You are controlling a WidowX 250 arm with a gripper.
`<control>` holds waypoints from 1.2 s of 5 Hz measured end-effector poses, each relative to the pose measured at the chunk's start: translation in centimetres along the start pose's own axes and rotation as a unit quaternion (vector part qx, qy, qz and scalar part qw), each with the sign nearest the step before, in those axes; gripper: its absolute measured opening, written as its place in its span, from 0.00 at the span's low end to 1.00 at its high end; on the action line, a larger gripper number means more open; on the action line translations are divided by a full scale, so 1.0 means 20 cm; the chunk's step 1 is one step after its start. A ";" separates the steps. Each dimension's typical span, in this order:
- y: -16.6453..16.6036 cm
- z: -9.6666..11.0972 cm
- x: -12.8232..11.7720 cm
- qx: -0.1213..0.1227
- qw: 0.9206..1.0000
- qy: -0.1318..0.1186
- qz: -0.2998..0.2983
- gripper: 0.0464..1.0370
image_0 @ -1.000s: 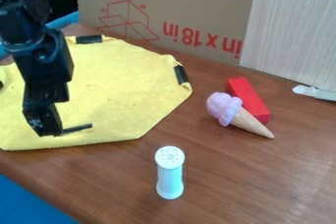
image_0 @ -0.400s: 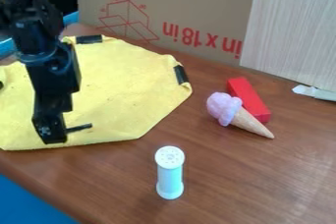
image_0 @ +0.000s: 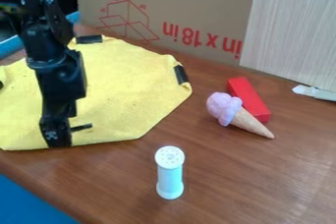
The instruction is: Fold the cloth from bottom right to top left
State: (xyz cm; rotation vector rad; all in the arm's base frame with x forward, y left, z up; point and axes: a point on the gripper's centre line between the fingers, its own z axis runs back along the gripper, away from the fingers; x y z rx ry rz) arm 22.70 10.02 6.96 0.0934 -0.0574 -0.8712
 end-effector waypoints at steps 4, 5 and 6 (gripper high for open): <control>0.01 -0.02 0.03 -0.028 0.999 0.000 0.017 0.03; 0.03 0.00 0.03 -0.032 0.999 -0.013 0.023 0.01; 0.12 0.07 0.02 -0.023 0.998 -0.032 0.049 0.01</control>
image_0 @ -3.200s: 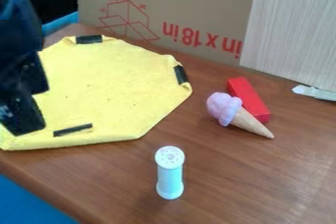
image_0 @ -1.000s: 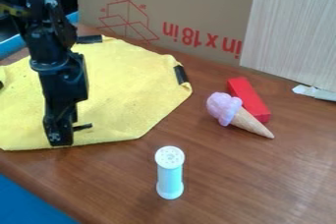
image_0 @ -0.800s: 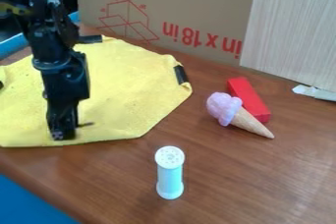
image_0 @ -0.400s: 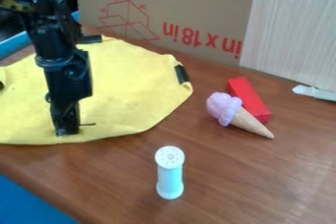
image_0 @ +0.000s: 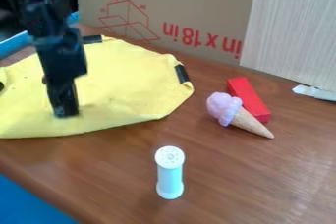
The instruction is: Fold the cloth from bottom right to top left
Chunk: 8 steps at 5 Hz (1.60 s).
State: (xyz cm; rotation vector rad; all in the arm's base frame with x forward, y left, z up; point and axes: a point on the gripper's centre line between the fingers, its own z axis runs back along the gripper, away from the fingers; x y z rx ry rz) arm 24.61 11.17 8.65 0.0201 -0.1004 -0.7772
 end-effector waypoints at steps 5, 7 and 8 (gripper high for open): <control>0.75 0.07 0.10 0.068 0.988 -0.010 0.137 0.01; 0.92 0.12 0.15 0.075 0.986 -0.013 0.149 0.01; 0.99 0.12 0.17 0.067 0.987 -0.013 0.148 0.01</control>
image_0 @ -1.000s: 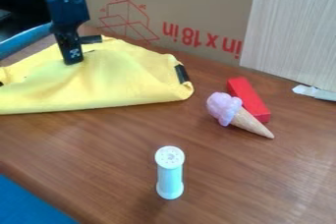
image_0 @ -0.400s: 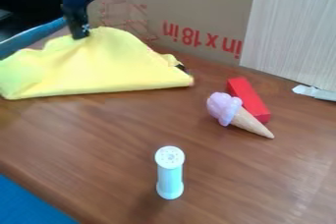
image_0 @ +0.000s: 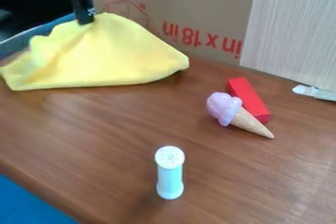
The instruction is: Fold the cloth from bottom right to top left
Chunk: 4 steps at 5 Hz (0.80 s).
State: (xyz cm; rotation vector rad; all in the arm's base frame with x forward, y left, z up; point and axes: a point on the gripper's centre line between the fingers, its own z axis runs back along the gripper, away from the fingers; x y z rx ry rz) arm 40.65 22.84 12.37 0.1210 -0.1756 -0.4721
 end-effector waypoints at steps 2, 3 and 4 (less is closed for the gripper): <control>0.08 -0.08 0.01 0.001 1.000 0.022 0.004 0.03; 0.10 -0.09 0.01 0.019 1.000 0.022 0.004 0.16; 0.08 -0.17 0.00 0.014 1.000 0.019 0.003 0.41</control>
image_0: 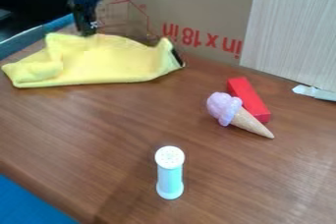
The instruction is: Fold the cloth from bottom right to top left
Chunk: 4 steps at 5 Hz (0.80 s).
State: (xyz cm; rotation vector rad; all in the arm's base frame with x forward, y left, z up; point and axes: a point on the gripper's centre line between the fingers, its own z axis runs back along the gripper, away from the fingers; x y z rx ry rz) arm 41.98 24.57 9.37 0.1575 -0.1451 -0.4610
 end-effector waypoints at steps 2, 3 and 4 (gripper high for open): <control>0.03 0.15 -0.05 0.020 0.999 -0.035 0.023 0.95; -0.01 0.30 -0.11 0.016 0.997 -0.065 0.033 0.96; -0.10 0.42 -0.23 -0.048 0.996 -0.033 0.072 0.96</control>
